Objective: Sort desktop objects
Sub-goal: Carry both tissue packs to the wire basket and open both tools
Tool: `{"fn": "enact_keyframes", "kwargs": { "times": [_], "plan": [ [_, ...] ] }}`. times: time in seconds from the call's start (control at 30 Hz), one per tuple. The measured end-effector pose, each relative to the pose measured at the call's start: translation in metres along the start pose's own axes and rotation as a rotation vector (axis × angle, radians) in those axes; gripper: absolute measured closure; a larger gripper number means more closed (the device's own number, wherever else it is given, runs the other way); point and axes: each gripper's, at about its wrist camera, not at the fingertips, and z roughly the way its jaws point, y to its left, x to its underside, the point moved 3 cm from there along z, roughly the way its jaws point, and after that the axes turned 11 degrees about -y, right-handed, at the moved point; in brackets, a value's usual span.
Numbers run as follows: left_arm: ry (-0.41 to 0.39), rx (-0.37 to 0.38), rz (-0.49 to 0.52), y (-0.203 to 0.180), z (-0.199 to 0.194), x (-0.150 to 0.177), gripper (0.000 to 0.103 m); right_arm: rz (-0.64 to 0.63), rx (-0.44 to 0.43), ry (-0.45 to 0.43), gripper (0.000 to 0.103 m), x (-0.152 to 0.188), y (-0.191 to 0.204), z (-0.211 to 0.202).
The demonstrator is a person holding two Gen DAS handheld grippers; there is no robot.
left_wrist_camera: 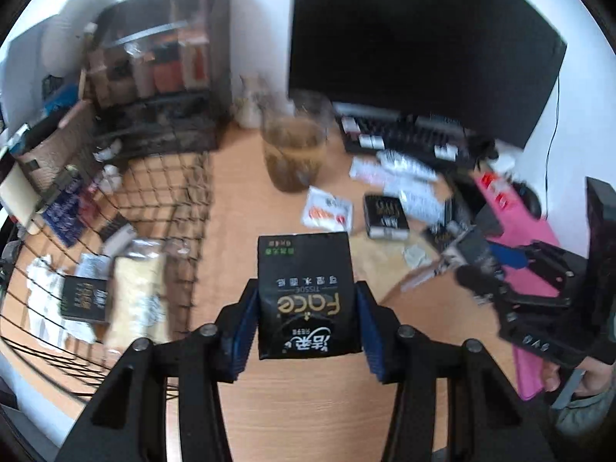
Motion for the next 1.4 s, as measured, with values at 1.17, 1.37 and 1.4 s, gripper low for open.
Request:
{"fn": "enact_keyframes", "kwargs": {
  "times": [1.17, 1.37, 1.4],
  "plan": [
    [-0.045, -0.129, -0.247, 0.127, -0.019, -0.007, 0.028, -0.099, -0.191, -0.022, 0.035, -0.098, 0.135, 0.077],
    [-0.041, -0.017, -0.146, 0.048, -0.007, -0.007, 0.028, -0.010, -0.094, -0.042, 0.035, -0.067, 0.056, 0.038],
    [-0.036, 0.005, -0.107, 0.031, -0.003, -0.007, 0.028, 0.003, -0.075, -0.046, 0.035, -0.060, 0.043, 0.032]
  ]
}}
